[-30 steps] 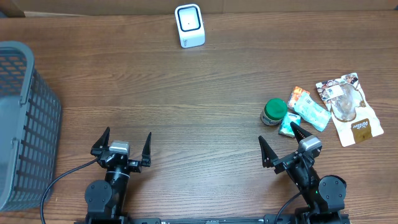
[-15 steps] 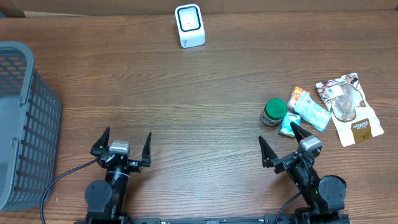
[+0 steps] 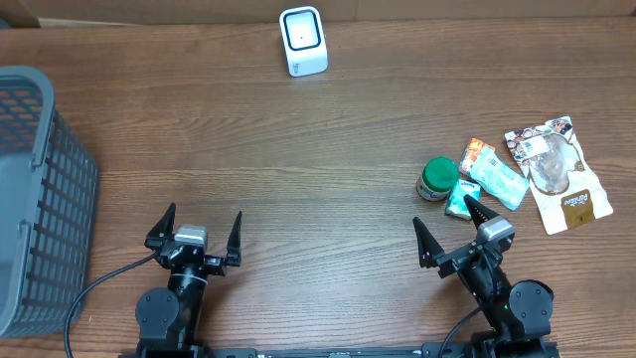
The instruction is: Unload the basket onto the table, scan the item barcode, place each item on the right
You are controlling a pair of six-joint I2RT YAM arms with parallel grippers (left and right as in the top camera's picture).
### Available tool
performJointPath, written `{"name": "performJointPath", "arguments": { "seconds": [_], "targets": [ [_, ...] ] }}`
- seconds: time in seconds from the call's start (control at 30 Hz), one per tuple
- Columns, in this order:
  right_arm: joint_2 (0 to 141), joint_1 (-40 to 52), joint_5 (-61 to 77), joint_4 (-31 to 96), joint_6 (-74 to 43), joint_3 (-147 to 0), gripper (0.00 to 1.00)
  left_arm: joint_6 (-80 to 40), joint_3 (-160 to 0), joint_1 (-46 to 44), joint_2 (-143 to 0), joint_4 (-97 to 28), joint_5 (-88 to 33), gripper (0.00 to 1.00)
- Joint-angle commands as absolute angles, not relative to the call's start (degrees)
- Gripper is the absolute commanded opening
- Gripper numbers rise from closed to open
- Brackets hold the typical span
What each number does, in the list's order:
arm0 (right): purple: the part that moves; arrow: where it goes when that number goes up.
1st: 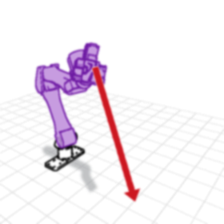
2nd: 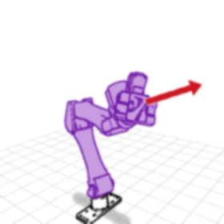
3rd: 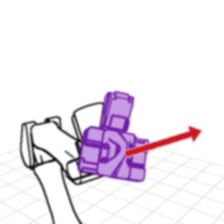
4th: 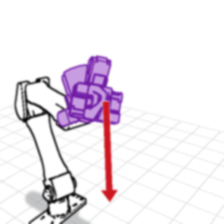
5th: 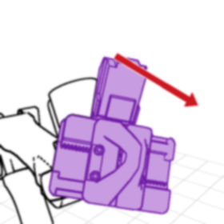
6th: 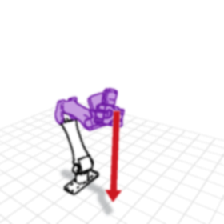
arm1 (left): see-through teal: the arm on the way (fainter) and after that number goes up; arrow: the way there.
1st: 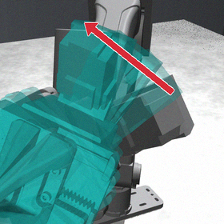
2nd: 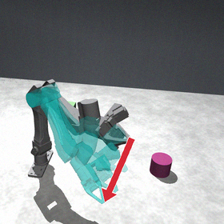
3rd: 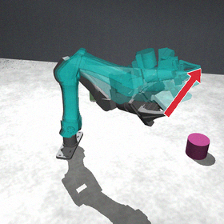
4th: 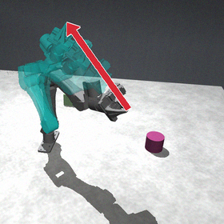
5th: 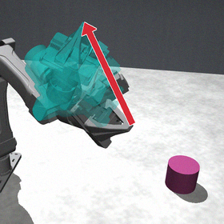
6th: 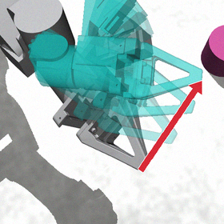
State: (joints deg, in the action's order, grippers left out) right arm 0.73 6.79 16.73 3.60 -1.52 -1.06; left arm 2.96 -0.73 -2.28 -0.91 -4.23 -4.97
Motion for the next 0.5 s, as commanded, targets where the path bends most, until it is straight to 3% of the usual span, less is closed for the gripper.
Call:
{"name": "performJointPath", "arguments": {
  "seconds": [0.0, 0.47],
  "targets": [
    [0.2, 7.1, 17.0, 3.3, -1.9, -0.5, 1.00, 2.2, -0.3, -2.6, -0.3, -4.0, -5.6, 1.00],
    [0.2, 7.1, 17.0, 3.3, -1.9, -0.5, 1.00, 2.2, -0.3, -2.6, -0.3, -4.0, -5.6, 1.00]
  ]
}}
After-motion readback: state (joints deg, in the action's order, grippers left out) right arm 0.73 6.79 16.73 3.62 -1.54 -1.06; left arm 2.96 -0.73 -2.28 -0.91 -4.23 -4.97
